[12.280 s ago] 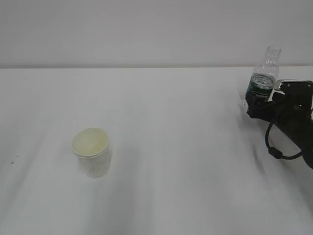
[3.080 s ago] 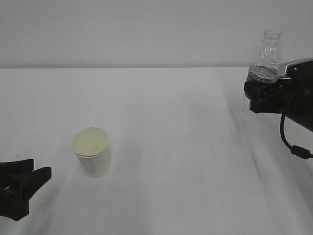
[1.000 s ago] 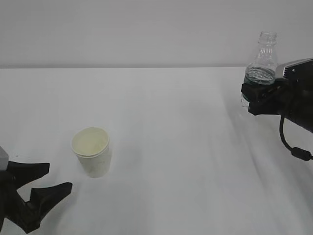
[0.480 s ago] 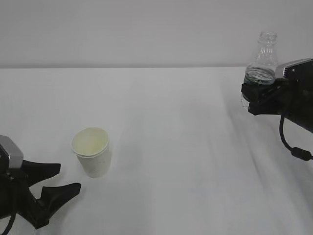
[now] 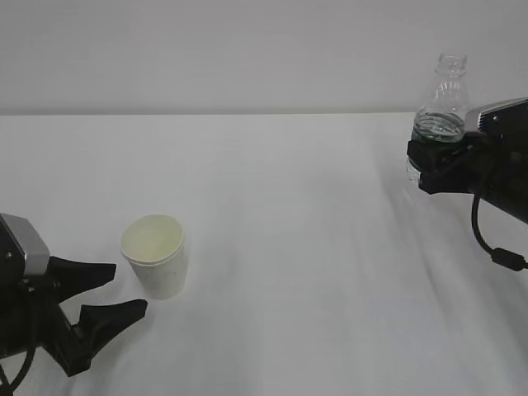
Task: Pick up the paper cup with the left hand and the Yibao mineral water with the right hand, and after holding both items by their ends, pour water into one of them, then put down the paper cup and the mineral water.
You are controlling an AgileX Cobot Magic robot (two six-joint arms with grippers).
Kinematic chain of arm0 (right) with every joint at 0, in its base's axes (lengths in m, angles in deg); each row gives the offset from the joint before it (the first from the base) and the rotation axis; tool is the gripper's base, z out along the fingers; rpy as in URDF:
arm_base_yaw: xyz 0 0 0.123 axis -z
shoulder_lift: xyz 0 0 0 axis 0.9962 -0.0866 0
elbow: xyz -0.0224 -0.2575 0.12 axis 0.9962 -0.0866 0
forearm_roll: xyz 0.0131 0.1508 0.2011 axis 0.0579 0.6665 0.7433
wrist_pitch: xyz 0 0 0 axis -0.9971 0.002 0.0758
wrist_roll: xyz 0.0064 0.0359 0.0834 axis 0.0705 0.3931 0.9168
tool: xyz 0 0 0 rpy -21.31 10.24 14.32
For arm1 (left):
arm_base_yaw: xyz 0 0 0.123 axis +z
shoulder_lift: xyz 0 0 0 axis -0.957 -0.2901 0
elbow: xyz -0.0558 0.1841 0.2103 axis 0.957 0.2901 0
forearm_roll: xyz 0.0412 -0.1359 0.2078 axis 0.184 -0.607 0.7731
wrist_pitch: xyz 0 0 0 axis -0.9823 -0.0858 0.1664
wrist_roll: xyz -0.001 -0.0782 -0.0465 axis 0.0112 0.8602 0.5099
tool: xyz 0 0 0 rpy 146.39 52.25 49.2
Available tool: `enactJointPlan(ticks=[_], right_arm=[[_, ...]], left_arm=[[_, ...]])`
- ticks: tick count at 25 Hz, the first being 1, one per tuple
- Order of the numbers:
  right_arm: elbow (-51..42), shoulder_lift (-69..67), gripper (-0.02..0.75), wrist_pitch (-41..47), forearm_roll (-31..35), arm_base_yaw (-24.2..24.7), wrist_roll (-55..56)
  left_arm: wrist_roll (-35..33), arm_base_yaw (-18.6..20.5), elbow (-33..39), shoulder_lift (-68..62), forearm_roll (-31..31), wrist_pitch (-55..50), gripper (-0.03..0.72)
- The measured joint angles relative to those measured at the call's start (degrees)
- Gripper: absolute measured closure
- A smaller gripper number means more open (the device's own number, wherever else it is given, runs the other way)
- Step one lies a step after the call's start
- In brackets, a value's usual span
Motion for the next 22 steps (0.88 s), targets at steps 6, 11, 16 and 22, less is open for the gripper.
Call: enactJointPlan(ticks=[6,11,16,22], right_arm=[[0.00,0.00,0.294,0.00,0.00,0.00,0.00],[0.00,0.00,0.294,0.00,-0.10,0.00,0.00],[0.00,0.00,0.294,0.00,-0.10,0.00,0.00],[0.00,0.00,0.294,0.00,-0.10,0.00,0.00]], left_arm=[[0.00,-2.70,-3.19,-0.11,-0.27,0.00,0.134],[0.00,-3.11,-3.41,-0.70,-2.13,0.00,0.107],[0.00,-3.11,-3.41,-2.60,-3.98,0.00,0.084],[0.00,-3.11,-4.26,-5.75,-4.11,0.00,0.076]])
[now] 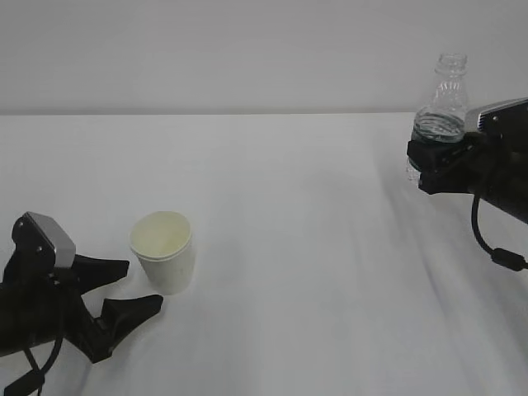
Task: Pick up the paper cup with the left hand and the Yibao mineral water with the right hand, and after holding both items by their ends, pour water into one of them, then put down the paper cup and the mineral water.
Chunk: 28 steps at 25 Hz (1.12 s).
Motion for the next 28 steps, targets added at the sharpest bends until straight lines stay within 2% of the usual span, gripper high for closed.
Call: enactJointPlan(ticks=[7,17,28], right_arm=[[0.00,0.00,0.294,0.00,0.00,0.00,0.00],[0.00,0.00,0.294,0.00,0.00,0.00,0.00],[0.00,0.00,0.294,0.00,0.00,0.00,-0.83]], left_arm=[[0.00,-0.09,-1.98,-0.09,0.09,0.00,0.077],[0.00,-3.54,-6.16,-1.14,0.02,0.00,0.089],[0.33,-3.84,-7.64,-4.08,-0.56,0.10,0.094]])
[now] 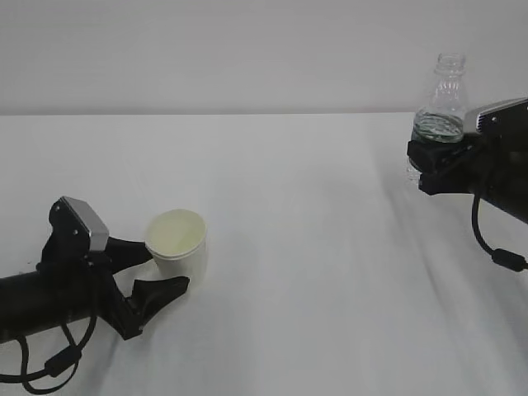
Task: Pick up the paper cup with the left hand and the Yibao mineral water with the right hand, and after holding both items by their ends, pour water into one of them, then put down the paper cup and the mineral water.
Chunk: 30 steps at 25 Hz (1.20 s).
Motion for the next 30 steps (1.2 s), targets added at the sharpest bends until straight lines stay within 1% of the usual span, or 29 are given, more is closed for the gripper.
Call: enactJointPlan(ticks=[4,15,18,24,30], right_arm=[[0.00,0.00,0.294,0.00,0.00,0.00,-0.13],[0.00,0.00,0.294,0.00,0.00,0.00,-0.25],[0.00,0.00,0.294,0.00,0.00,0.00,-0.25],[0.00,0.00,0.294,0.00,0.00,0.00,-0.25],[0.00,0.00,0.294,0.00,0.00,0.00,-0.25]], left_arm=[[1.70,0.00,-1.44,-0.05,0.00,0.00,0.094],[1.96,0.00,-1.60,-0.14,0.64,0.00,0.095],[2.06,-0.32,-1.69,-0.14,0.88,0.00,0.095],[2.17,-2.31,-4.50,-0.27,1.09,0.00,0.095],[2.39,-2.59,-5.21,-0.27,0.98,0.00,0.095]])
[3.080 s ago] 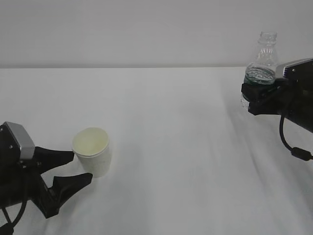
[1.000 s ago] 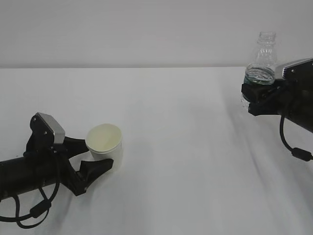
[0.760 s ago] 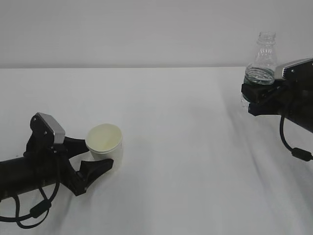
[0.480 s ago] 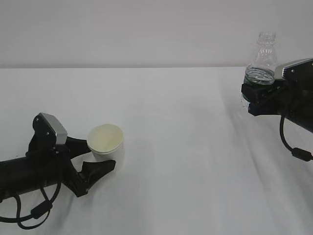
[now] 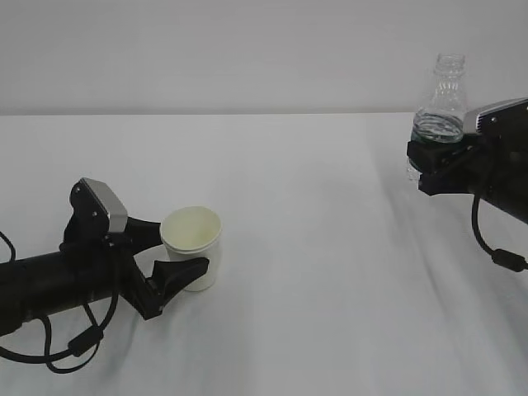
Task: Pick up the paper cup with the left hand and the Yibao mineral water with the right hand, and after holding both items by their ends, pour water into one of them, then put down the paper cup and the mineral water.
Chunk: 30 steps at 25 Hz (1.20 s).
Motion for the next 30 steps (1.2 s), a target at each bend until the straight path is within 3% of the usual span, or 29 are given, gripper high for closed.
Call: enactJointPlan(ticks=[30], right_arm=[[0.00,0.00,0.294,0.00,0.00,0.00,-1.23]], left_arm=[[0.22,-0.35,-1.08,-4.54,-0.21,0.00,0.095]])
